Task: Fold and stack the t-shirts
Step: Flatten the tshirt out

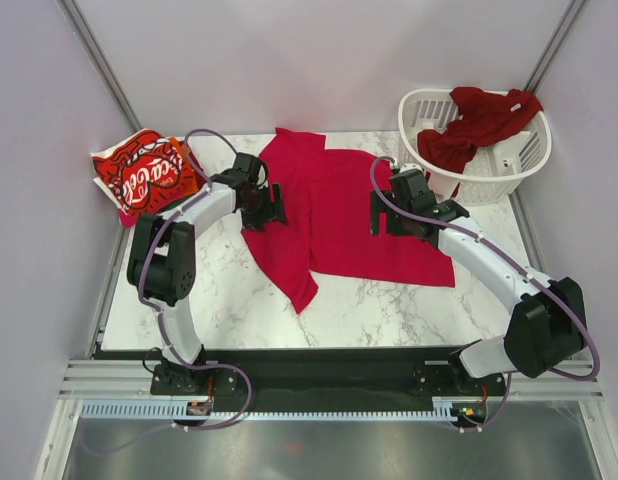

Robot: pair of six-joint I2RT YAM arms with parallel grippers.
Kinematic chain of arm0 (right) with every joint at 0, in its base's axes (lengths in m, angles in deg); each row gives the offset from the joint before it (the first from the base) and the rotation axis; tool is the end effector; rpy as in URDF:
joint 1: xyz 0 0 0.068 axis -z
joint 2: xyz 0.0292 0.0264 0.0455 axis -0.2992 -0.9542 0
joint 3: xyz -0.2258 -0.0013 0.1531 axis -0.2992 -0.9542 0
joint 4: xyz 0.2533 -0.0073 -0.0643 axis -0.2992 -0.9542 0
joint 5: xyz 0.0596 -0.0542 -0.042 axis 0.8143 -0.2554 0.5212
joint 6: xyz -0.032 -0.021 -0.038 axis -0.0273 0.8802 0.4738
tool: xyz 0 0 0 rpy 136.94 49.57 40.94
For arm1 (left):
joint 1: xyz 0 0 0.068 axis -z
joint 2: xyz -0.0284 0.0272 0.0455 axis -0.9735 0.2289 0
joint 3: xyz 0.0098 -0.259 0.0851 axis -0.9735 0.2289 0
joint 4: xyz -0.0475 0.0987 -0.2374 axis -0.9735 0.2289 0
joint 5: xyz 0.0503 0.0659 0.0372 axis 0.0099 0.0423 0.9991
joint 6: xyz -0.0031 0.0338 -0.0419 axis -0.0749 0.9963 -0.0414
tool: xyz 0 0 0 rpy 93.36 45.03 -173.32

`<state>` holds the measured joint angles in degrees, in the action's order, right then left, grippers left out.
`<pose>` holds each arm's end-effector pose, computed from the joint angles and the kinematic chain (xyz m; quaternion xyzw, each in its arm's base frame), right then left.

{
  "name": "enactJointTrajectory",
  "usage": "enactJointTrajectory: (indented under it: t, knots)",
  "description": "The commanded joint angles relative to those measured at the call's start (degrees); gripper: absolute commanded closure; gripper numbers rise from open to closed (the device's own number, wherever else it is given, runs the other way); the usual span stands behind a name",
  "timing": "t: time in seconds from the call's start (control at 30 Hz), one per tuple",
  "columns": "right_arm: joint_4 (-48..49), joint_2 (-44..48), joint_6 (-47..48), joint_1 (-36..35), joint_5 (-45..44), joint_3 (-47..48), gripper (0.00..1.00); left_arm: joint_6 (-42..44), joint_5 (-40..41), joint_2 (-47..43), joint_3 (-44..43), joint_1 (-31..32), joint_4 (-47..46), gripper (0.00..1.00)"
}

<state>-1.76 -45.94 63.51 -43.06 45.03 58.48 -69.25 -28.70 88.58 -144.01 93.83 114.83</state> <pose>0.2784 0.1261 0.2840 -0.0074 0.9291 0.0559 0.3655 0.3747 -0.1222 0.2048 -0.0439 0.9647 -0.1751 0.1916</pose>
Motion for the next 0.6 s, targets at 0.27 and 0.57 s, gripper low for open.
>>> enactJointTrajectory:
  t: [0.27, 0.57]
  knots:
    - [2.5, 1.2, 1.1, 0.1, -0.3, -4.4, 0.02, -2.7, -1.7, 5.7, 2.5, -5.2, -7.5, 0.27]
    - [2.5, 0.7, 0.3, 0.0, 0.0, -5.7, 0.02, -0.8, 6.0, 2.8, 0.7, -15.3, -0.7, 0.27]
